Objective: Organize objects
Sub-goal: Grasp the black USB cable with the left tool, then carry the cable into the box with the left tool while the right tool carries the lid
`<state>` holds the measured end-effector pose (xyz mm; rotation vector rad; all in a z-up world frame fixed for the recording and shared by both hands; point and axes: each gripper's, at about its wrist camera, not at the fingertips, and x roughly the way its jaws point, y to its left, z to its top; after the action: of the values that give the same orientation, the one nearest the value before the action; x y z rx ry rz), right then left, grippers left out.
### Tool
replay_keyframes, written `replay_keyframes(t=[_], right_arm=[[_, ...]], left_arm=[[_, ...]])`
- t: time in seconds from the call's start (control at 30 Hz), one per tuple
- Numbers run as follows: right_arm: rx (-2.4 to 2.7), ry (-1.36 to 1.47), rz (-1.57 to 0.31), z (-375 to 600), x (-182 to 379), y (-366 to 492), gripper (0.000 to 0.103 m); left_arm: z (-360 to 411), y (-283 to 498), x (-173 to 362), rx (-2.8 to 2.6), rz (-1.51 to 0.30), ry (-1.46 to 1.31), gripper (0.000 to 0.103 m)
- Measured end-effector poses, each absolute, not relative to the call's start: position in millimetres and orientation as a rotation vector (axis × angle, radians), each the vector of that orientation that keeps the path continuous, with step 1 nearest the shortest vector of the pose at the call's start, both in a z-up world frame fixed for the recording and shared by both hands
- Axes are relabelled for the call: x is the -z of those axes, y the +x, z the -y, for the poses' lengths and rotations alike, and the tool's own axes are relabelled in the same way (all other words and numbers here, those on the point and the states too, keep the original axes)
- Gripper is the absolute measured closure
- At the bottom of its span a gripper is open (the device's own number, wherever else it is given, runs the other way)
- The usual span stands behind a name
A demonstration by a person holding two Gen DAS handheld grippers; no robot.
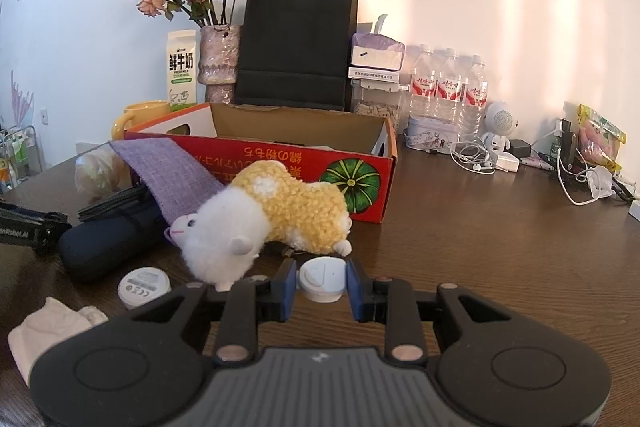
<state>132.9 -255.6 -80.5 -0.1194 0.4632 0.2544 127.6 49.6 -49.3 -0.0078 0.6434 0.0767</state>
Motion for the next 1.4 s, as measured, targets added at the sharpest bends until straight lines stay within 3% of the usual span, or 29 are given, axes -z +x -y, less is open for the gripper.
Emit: replay_keyframes(t=[0.4,0.67,1.0,1.4], right_arm=[[-0.274,-0.113,-0.456,248.4,78.8,132.3,0.077],[-0.349,-0.127,-0.350,223.2,37.6,145.7,0.077],[-0.435,-0.164,-0.244,165.0,-8.2,206.9,0.077],[-0.405,-0.138,-0.327,136.0,2.5,305.9,0.077]], left_arm=[[-57.7,119.4,22.9,-0.071,-0.568,-0.046,0.064],[-49.3,136.9,-15.0,-0.031,-0.472,-0.047,0.064],[-32.1,189.6,-59.2,0.005,-0.357,-0.074,0.064],[-25.4,279.6,-65.4,-0.025,-0.338,-0.093,0.064]])
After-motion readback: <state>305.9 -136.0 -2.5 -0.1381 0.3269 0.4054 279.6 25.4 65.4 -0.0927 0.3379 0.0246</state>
